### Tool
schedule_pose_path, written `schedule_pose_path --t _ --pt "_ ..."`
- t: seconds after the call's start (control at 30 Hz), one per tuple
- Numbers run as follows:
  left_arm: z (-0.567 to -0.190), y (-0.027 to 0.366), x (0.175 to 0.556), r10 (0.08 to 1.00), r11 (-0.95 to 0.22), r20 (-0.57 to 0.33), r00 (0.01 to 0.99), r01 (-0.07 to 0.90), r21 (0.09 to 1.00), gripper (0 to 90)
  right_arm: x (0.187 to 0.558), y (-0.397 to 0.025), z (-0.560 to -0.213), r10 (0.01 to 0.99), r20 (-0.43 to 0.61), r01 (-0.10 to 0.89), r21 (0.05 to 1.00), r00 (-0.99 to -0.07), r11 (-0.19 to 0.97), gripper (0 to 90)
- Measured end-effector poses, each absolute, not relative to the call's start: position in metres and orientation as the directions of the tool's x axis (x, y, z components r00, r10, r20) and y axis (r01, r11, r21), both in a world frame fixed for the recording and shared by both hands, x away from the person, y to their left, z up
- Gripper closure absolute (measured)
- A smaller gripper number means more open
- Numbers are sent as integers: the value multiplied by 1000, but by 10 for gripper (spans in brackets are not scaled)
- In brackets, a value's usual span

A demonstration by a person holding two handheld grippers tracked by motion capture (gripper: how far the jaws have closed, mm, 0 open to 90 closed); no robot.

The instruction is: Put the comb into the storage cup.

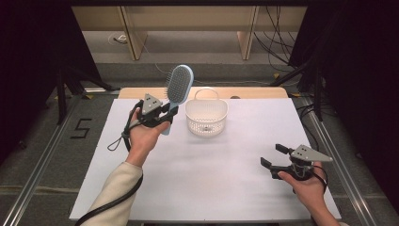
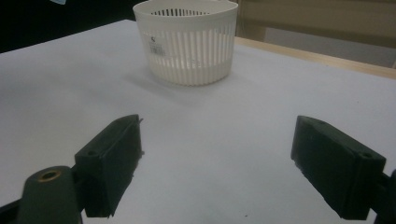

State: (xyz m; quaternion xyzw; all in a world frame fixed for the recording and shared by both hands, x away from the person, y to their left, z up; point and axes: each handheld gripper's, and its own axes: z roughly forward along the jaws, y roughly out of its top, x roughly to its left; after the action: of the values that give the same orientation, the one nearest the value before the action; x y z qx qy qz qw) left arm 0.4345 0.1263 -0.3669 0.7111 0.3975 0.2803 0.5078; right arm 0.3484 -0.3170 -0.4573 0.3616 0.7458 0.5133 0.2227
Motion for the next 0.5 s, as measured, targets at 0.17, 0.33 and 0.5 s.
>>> schedule_pose_path --t 0.17,0.33,0.5 --pt "-366 124 435 847 -170 -3 532 278 945 696 348 -317 -457 768 39 311 927 -639 211 171" --pt "-366 122 436 847 -168 -7 532 279 945 696 348 -317 -457 769 42 311 927 -638 208 171" --pt "-365 120 437 844 -171 -5 536 278 945 696 348 -317 -457 768 43 310 928 -639 206 171"
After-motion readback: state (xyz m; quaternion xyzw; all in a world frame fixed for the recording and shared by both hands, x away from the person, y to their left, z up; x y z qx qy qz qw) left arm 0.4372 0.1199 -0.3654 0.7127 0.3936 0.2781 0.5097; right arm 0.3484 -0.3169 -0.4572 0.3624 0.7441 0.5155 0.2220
